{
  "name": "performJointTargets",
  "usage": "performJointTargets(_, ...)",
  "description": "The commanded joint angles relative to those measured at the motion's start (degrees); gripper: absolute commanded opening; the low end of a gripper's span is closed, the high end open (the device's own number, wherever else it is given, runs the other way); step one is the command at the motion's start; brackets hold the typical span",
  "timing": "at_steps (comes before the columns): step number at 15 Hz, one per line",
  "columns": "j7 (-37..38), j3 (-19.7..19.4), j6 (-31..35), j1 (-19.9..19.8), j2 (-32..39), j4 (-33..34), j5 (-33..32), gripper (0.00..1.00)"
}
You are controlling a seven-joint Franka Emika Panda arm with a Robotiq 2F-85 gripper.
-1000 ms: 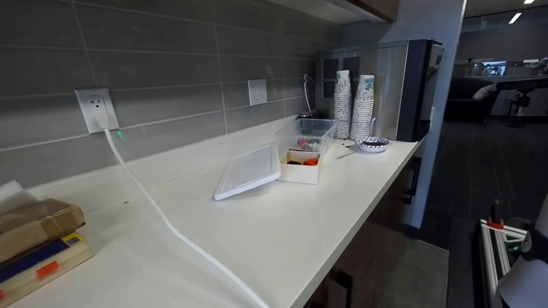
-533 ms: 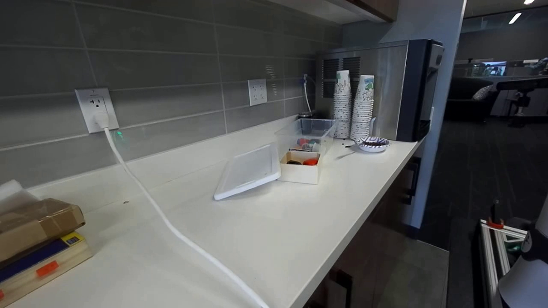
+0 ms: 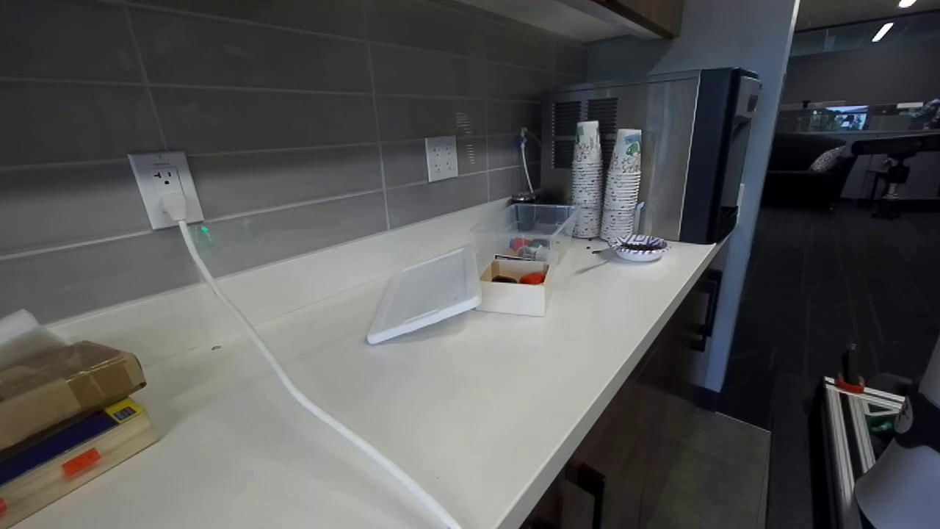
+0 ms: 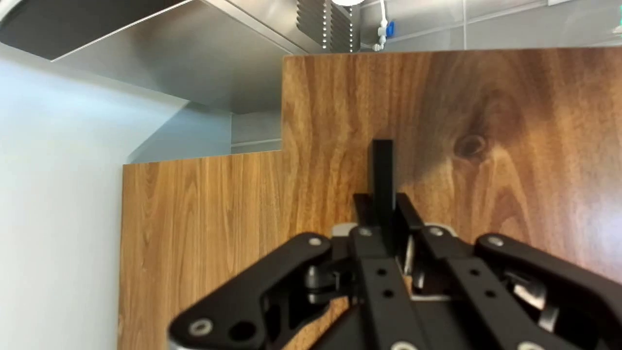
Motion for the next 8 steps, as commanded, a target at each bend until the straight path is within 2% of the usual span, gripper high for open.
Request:
performJointTargets(1,5.69,2.81,2.14,-3.12,-6.23,-9.80,-6.69,0.03)
performJointTargets(8,10.77,4.94,2.77,-5.61,-12.58,-15.37,-11.98,0.03)
